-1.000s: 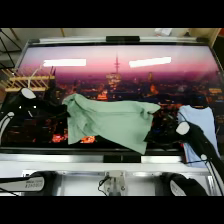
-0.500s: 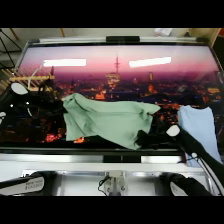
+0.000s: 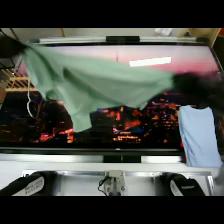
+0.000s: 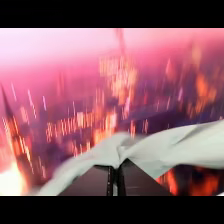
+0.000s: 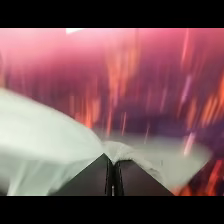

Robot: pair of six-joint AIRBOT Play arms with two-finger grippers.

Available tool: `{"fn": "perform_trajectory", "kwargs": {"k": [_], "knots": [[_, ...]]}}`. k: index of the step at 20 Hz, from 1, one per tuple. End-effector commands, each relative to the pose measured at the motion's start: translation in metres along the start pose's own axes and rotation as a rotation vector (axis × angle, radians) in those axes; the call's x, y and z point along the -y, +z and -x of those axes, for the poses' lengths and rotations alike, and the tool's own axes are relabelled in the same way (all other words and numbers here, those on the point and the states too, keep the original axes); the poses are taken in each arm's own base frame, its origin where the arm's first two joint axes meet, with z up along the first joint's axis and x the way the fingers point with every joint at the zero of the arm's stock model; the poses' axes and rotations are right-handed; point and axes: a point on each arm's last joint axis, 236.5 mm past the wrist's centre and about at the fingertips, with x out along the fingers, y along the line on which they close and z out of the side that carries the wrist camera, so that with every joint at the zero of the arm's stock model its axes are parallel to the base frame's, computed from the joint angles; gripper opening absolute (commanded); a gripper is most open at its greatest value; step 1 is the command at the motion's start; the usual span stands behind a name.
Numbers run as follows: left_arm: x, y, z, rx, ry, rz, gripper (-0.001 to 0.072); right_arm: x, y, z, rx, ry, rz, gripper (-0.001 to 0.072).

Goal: Fold the shirts.

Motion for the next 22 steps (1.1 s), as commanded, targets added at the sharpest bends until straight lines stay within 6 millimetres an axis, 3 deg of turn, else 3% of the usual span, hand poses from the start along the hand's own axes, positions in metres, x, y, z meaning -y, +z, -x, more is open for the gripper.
{"fn": "perform_trajectory", "kwargs": {"k": [1, 3, 5, 7, 9, 11, 14, 18, 20, 22], "knots": [[0.079, 0.118, 0.162, 0.517, 0.019, -0.096, 0.0034, -0.059, 0.144, 0.177, 0.546, -0.032, 0.222, 0.0070], [0.113, 0.130, 0.227, 0.699, -0.002, -0.116, 0.0034, -0.085, 0.162, 0.244, 0.693, -0.017, 0.273, 0.0070], [0.130, 0.121, 0.261, 0.766, 0.004, -0.134, 0.0033, -0.097, 0.163, 0.280, 0.757, -0.002, 0.287, 0.0070], [0.132, 0.110, 0.272, 0.770, 0.029, -0.145, 0.0033, -0.091, 0.153, 0.275, 0.704, -0.030, 0.292, 0.0070], [0.116, 0.100, 0.259, 0.708, 0.092, -0.150, 0.0034, -0.064, 0.133, 0.242, 0.542, -0.122, 0.299, 0.0070], [0.084, 0.079, 0.221, 0.548, 0.169, -0.136, 0.0034, -0.016, 0.102, 0.201, 0.306, -0.270, 0.295, 0.0070], [0.028, 0.025, 0.139, 0.216, 0.222, -0.060, 0.0034, 0.055, 0.044, 0.143, -0.091, -0.466, 0.211, 0.0070], [-0.038, -0.082, 0.015, -0.222, 0.195, 0.089, 0.0034, 0.113, -0.051, 0.040, -0.500, -0.528, 0.031, 0.0070], [-0.067, -0.113, -0.035, -0.301, 0.198, 0.152, 0.0034, 0.145, -0.092, -0.012, -0.603, -0.546, 0.026, 0.0071], [-0.089, -0.129, -0.082, -0.332, 0.186, 0.220, 0.0034, 0.166, -0.111, -0.059, -0.616, -0.557, -0.017, 0.0070]]}}
